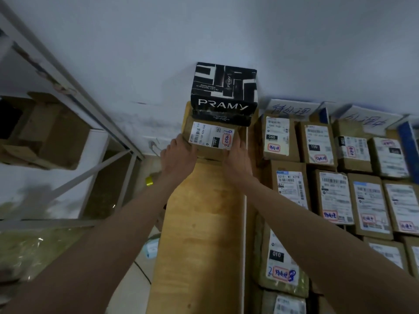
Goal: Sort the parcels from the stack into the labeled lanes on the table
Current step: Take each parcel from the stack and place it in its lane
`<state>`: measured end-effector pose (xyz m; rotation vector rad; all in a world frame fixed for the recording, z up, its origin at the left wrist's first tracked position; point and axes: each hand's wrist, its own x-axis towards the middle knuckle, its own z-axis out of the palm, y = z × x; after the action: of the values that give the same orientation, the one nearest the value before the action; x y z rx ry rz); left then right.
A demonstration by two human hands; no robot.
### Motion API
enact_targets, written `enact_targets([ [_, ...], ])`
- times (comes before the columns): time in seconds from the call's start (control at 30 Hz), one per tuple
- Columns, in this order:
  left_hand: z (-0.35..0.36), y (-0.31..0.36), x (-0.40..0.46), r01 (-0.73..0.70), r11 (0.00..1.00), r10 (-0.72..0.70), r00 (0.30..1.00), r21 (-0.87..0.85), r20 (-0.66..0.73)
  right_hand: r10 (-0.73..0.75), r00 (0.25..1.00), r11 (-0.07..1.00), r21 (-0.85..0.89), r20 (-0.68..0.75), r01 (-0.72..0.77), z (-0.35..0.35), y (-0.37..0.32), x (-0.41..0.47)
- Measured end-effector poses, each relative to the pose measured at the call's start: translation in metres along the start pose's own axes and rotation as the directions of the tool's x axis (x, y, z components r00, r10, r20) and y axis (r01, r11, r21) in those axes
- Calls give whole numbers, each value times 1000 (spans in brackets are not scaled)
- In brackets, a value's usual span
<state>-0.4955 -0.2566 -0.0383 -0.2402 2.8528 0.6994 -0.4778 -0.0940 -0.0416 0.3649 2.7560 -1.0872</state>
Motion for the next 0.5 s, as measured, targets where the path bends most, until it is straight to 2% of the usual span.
enact_targets([
  [0.13,10,-7,-17,29,985,-35,999,-167,-33,48,999,990,133,6,-48,8,5,-15],
  [0.3,8,-31,-28,3,985,-8,999,-173,-33,96,990,952,280,105,-122,22,11,-69],
  [0.4,8,-48,-28,-29,964,24,999,-266,-23,137,988,960,235,70,-150,22,13,-97],
  [0.5,7,-50,-38,71,926,-97,994,-371,-52,160,983,973,153,89,-173,14,13,-96],
])
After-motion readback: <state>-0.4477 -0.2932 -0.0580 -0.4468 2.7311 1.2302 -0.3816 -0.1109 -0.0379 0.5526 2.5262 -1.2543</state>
